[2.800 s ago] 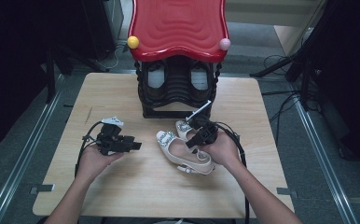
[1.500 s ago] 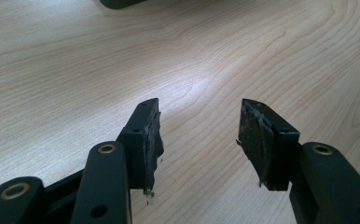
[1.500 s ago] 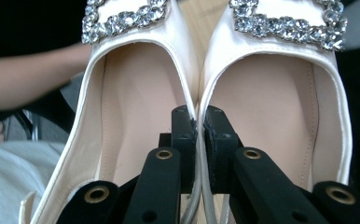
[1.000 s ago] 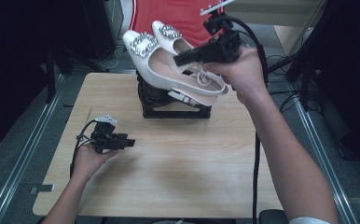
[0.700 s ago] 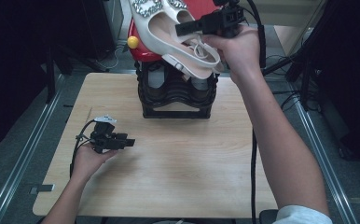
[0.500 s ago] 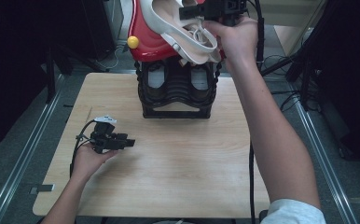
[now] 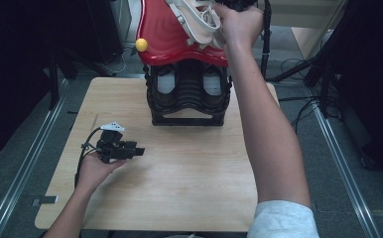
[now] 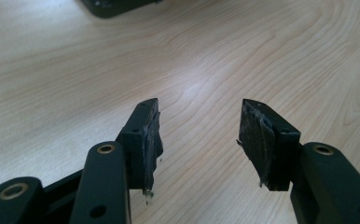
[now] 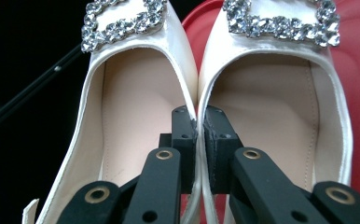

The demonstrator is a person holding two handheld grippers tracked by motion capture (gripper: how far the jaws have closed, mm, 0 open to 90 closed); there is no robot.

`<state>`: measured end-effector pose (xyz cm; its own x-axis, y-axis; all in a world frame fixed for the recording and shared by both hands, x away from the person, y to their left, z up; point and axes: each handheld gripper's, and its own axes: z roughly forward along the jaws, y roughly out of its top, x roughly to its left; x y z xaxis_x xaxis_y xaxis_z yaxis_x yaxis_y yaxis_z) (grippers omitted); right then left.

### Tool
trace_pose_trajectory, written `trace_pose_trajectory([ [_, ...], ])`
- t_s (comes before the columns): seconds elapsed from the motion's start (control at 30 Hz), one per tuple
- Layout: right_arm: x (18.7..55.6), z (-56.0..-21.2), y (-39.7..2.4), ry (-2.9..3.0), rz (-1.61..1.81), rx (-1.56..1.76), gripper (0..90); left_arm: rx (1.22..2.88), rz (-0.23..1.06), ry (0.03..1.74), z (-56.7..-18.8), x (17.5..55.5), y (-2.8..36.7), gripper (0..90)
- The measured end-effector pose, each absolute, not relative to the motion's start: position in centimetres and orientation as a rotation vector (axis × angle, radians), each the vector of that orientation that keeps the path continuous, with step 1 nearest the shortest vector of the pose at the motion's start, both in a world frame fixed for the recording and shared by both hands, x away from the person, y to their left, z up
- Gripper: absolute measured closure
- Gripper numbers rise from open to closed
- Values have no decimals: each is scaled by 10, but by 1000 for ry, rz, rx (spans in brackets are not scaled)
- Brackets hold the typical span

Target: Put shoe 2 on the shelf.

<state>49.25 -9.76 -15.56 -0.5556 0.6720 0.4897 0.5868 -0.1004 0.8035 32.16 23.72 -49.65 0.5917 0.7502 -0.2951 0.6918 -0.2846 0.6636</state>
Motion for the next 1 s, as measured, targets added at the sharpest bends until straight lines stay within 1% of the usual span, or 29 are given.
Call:
trace_pose_trajectory([
  [0.2, 506, -162, -97, 1955, 1718, 1519, 855, 2029, 93, 1143, -497, 322, 237, 480],
  [0.43, 513, -168, -90, 1873, 1624, 1619, 854, 2022, 100, 1151, -497, 322, 237, 466],
  [1.0, 514, -177, -61, 1831, 1521, 1646, 837, 2016, 90, 1133, -497, 323, 238, 457],
])
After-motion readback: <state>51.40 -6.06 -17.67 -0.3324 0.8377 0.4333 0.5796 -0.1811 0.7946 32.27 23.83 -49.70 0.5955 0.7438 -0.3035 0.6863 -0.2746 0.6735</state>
